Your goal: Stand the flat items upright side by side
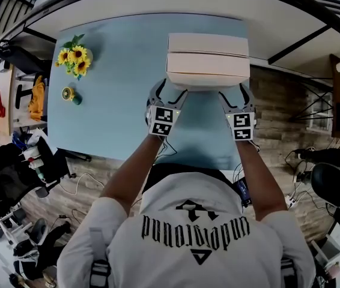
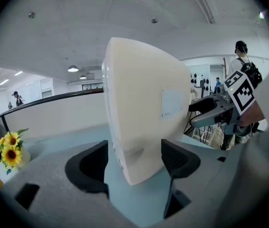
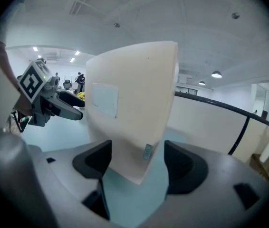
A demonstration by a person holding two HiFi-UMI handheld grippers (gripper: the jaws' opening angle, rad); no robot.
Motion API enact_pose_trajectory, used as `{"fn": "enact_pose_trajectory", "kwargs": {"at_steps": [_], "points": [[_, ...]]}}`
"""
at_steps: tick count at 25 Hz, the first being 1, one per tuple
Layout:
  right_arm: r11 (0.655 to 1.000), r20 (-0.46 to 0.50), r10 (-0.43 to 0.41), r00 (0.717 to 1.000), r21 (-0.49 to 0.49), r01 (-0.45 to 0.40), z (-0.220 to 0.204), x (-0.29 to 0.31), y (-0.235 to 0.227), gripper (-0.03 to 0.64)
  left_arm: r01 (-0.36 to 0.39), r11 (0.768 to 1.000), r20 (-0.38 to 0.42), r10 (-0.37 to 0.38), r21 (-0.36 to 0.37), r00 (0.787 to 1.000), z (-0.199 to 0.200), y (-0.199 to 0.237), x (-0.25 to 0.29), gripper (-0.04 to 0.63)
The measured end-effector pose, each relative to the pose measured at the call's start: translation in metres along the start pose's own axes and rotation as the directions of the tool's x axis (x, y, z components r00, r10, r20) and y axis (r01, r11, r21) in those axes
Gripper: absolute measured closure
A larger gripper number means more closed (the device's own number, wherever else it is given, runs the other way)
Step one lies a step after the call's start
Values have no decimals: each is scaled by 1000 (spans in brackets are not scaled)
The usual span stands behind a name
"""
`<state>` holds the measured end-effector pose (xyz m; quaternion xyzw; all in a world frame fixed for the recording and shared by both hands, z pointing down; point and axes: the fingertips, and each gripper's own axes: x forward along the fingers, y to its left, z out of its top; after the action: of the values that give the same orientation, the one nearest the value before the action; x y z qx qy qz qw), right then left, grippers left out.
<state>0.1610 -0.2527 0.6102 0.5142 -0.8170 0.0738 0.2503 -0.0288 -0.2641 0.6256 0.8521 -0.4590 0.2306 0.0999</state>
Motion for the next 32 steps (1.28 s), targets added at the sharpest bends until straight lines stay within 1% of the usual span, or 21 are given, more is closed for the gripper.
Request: {"fn": "enact_pose_trajectory", "kwargs": {"at_steps": [5,10,16,19,25,26,27,32], "points": [[1000,29,2,1000,6,-2,8,-26,-1,268,-16,1000,47,15,6,999,24,-8,-26,236],[1000,95,8,995,4,-8,27,-61,0,281,-27,1000,115,29,-15,993,50,-20,-58,239],[999,201,42,979,-7,-42,59,-115,14,307,-15,1000,201,18,-20,979,80,-50,-104,253],[998,245,70,967,-10,-70,74,-142,22,334,-6,1000,256,11,-22,967,99,-66,-128,270],[990,329,140,934,-47,-131,101,-188,42,411,14,1000,334,-6,-20,943,123,-93,-169,345],[989,342,150,928,-54,-140,106,-195,45,422,18,1000,344,-9,-22,939,126,-96,-176,367],[987,354,160,921,-59,-149,111,-202,47,434,22,999,352,-12,-24,936,128,-99,-183,405],[970,401,242,884,-85,-227,127,-232,66,511,32,999,370,-22,-21,929,134,-113,-215,508]]}}
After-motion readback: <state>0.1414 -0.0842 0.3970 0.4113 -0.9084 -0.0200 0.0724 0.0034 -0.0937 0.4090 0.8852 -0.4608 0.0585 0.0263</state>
